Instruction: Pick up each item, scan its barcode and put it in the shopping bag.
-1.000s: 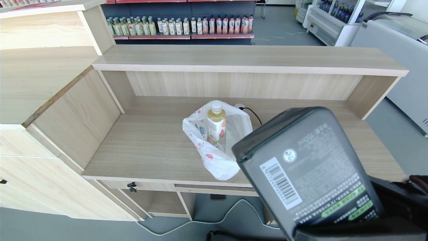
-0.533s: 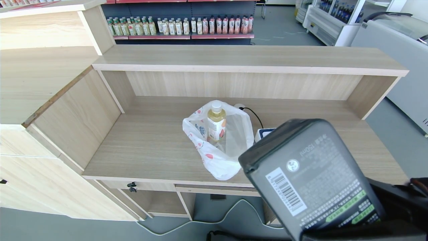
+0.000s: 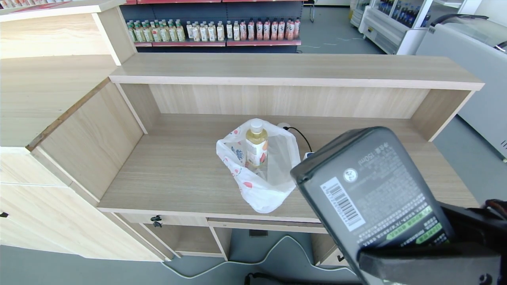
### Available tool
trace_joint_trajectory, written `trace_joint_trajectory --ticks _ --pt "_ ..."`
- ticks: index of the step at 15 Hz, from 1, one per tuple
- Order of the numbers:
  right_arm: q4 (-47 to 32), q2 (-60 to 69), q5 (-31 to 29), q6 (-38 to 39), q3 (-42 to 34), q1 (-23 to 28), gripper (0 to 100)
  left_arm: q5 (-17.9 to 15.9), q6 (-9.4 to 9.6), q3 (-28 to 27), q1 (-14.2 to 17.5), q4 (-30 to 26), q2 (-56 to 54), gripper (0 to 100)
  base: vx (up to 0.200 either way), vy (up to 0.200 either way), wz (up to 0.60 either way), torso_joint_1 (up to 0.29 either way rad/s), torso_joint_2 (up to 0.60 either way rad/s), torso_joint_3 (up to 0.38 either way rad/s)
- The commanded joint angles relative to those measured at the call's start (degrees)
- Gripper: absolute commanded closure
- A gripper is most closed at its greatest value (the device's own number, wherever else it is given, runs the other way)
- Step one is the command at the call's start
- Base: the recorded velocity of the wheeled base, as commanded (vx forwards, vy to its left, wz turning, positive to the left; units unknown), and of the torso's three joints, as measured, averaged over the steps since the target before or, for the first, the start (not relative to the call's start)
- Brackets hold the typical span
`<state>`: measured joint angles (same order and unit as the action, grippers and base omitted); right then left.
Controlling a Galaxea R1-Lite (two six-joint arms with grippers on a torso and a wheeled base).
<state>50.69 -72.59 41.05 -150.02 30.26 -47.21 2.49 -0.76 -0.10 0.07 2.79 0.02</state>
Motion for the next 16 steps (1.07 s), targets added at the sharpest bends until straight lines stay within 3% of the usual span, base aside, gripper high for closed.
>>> trace_joint_trajectory --ticks 1,3,4,5,6,8,9,11,13,14,16 --pt "0.02 0.0 0.09 -0.01 -0.11 0.1 100 -0.03 -0.04 0.01 0.01 0.02 -0.02 0 0.0 0.0 0.0 0.0 0.0 0.0" --pt "-0.15 0.26 0.35 0.43 -0.02 0.28 100 -0.03 -0.04 0.01 0.01 0.02 -0.02 0 0.0 0.0 0.0 0.0 0.0 0.0" --pt "0.02 0.17 0.26 5.17 0.59 2.3 100 -0.03 0.05 0.01 0.01 0.02 -0.02 0 0.0 0.0 0.0 0.0 0.0 0.0" --pt "0.82 0.17 -1.67 14.14 2.17 7.49 100 0.06 -0.04 0.01 0.01 0.02 -0.02 0 0.0 0.0 0.0 0.0 0.0 0.0" --pt "1.08 0.61 -6.94 27.85 3.41 15.13 100 -0.03 -0.04 0.01 0.01 0.02 -0.02 0 0.0 0.0 0.0 0.0 0.0 0.0" --pt "0.82 2.99 -17.14 58.0 1.03 32.18 100 -0.03 0.05 0.01 0.01 0.02 -0.02 0 0.0 0.0 0.0 0.0 0.0 0.0" --pt "0.38 3.78 -18.11 67.66 -0.2 41.33 100 -0.03 -0.04 0.01 0.01 0.02 -0.02 0 0.0 0.0 0.0 0.0 0.0 0.0" --pt "-5.86 7.38 -14.06 77.42 -2.75 59.34 100 0.06 -0.04 0.01 0.01 0.02 -0.02 0 0.0 0.0 0.0 0.0 0.0 0.0" --pt "-13.51 7.91 -4.31 79.53 -1.69 68.66 100 -0.03 -0.04 0.01 0.01 0.02 -0.02 0 0.0 0.0 0.0 0.0 0.0 0.0" --pt "-17.11 8.0 0.61 82.43 -1.6 70.77 100 -0.03 -0.04 0.01 0.01 0.02 -0.02 0 0.0 0.0 0.0 0.0 0.0 0.0" --pt "-17.91 7.82 -0.53 87.09 -1.17 70.77 100 0.06 -0.04 0.01 0.01 0.02 -0.02 0 0.0 0.0 0.0 0.0 0.0 0.0"
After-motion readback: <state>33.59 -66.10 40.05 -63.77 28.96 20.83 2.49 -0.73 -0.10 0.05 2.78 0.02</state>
